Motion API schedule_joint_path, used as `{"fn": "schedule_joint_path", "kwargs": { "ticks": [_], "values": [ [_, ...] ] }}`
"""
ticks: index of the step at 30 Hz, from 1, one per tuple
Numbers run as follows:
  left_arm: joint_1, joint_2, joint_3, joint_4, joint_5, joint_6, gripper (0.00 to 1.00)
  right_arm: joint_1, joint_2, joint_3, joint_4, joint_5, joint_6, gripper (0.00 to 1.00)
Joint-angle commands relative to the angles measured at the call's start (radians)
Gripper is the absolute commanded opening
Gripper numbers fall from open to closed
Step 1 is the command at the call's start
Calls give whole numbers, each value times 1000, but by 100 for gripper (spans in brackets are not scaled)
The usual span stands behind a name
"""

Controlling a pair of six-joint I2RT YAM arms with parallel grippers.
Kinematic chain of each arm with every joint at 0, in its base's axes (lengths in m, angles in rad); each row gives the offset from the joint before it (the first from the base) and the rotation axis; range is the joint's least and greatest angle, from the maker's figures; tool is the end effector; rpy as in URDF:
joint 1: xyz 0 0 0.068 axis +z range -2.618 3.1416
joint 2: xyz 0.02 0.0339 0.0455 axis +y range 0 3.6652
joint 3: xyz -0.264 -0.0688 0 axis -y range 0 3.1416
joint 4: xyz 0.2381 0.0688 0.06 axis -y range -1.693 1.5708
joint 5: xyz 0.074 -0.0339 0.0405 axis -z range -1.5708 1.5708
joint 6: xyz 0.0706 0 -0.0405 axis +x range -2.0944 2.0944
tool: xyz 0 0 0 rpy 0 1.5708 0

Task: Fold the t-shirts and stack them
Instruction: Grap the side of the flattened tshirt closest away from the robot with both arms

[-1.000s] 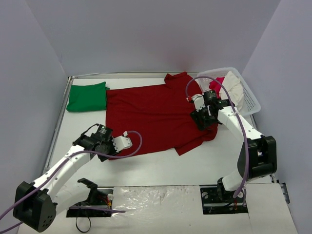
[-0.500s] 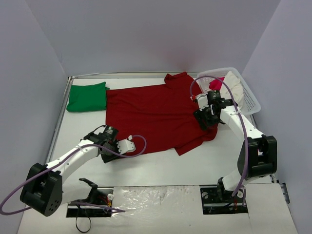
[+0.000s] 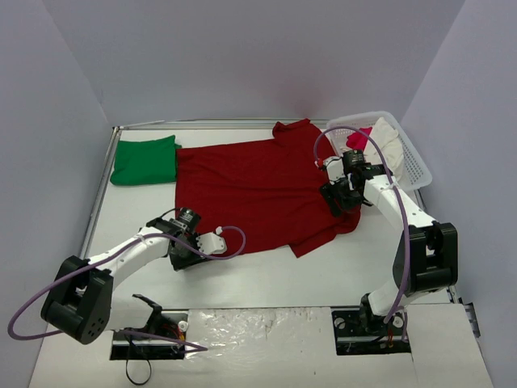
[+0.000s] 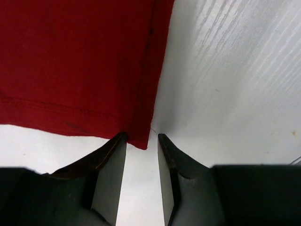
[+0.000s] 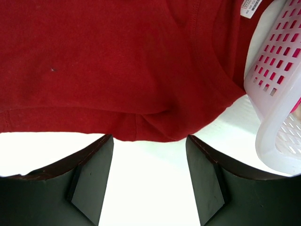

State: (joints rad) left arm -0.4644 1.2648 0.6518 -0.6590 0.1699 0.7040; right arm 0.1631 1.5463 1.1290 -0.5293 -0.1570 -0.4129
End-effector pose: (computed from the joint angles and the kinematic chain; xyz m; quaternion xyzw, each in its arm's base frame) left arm 0.1842 -0.1056 0.1401 0.5540 0.8149 -0.0656 0.1573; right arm 0.3332 0.0660 0.2191 -0.2926 0.9028 0.0359 0.3130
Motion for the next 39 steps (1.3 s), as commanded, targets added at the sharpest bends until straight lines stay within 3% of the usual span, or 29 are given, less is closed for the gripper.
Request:
{"fn": "schedule_joint_path", "kwargs": {
  "ticks": [1, 3, 6, 7, 13, 19, 24, 29, 39],
  "values": [
    [-10, 36, 55, -21, -6, 8, 32, -7, -9, -12, -18, -4, 0, 59],
    [-10, 51, 63, -24, -6, 8, 31, -5, -18, -15, -18, -3, -4, 60],
    [-8, 93, 83, -40, -12, -1, 3, -7, -25, -17, -18, 7, -4, 60],
    [-10, 99, 92, -44, -13, -3, 2, -7, -26, -20, -18, 11, -4, 60],
    [-8, 94, 100, -4, -75, -38, 2, 22, -32, -25, -66, 4, -33, 60],
    [72, 76, 247, 30, -124, -133, 2, 206, -63, 1, -136, 85, -55, 58],
    [151, 154, 413, -7, -96, -190, 2, 309, -37, 77, -250, -6, -96, 46],
    [158, 196, 437, 21, -124, -224, 2, 383, -6, 64, -360, -45, -162, 37],
    [201, 295, 451, 122, -185, -278, 2, 546, 109, 17, -387, -53, -208, 40]
  ]
}}
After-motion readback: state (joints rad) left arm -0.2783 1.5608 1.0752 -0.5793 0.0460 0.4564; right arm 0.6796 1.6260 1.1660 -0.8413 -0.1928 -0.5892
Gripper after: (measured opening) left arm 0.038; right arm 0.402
